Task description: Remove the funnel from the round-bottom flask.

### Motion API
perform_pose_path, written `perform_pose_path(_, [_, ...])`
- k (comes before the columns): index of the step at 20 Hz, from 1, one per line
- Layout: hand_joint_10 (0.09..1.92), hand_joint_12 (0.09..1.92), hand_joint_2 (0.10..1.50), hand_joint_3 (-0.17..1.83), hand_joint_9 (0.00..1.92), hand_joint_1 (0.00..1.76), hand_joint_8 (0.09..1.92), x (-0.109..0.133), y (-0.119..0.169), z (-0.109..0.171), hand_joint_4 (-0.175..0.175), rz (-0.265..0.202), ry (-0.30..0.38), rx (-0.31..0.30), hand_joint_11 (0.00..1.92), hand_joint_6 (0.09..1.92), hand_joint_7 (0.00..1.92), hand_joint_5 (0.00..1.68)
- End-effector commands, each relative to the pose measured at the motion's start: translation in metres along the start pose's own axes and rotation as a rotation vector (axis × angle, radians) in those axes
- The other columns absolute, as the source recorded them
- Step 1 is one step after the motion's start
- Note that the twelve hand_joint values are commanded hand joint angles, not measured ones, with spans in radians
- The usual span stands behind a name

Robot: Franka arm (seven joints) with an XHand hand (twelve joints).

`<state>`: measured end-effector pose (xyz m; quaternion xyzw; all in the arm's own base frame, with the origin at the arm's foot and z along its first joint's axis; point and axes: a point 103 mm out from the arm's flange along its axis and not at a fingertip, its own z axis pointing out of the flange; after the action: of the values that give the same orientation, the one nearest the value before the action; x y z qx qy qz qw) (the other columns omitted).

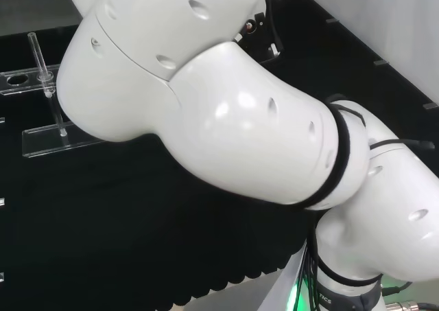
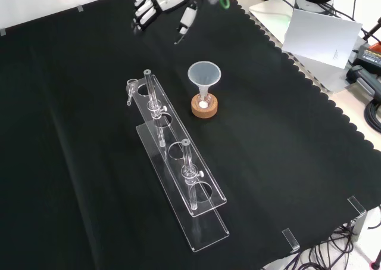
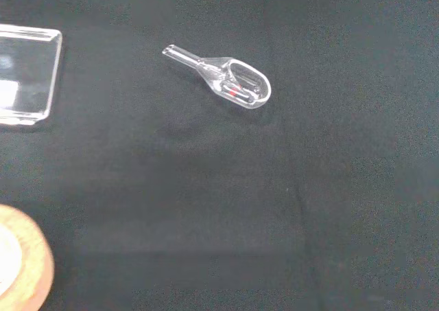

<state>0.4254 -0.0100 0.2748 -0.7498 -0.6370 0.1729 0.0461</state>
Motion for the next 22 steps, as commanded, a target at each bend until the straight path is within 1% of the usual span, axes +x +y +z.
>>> perform_pose_path(1, [0.09, 1.35, 0.98, -0.17, 0.68, 0.62, 0.71, -0.005, -0.051, 0.001, -0.046, 0.004, 0.042, 0.032, 0.29, 0.12, 0.18, 0.33])
perform_pose_path(4, [0.09, 1.35, 0.98, -0.17, 0.68, 0.62, 0.71, -0.004, -0.066, -0.001, -0.046, -0.007, 0.049, 0.033, 0.28, 0.11, 0.18, 0.34])
perform_pose_path(7, [0.09, 1.35, 0.98, -0.17, 0.68, 0.61, 0.71, 0.002, -0.082, -0.003, -0.046, -0.03, 0.068, 0.056, 0.28, 0.1, 0.17, 0.34])
perform_pose_path(10, [0.09, 1.36, 0.98, -0.17, 0.64, 0.58, 0.7, 0.015, -0.095, -0.002, -0.045, -0.06, 0.089, 0.085, 0.27, 0.09, 0.13, 0.3])
perform_pose_path(14, [0.09, 1.41, 0.95, -0.17, 0.56, 0.51, 0.67, 0.038, -0.1, 0.001, -0.052, -0.106, 0.101, 0.14, 0.26, 0.09, 0.02, 0.21])
perform_pose_path(17, [0.09, 1.43, 0.92, -0.17, 0.5, 0.48, 0.51, 0.054, -0.101, 0.004, -0.06, -0.142, 0.105, 0.17, 0.25, 0.09, 0.0, 0.13])
perform_pose_path(19, [0.09, 1.44, 0.9, -0.16, 0.45, 0.47, 0.35, 0.063, -0.101, 0.006, -0.063, -0.155, 0.093, 0.188, 0.25, 0.09, 0.0, 0.07])
perform_pose_path(22, [0.09, 1.46, 0.87, -0.16, 0.36, 0.46, 0.13, 0.071, -0.098, 0.01, -0.069, -0.16, 0.064, 0.174, 0.25, 0.09, 0.0, 0.01])
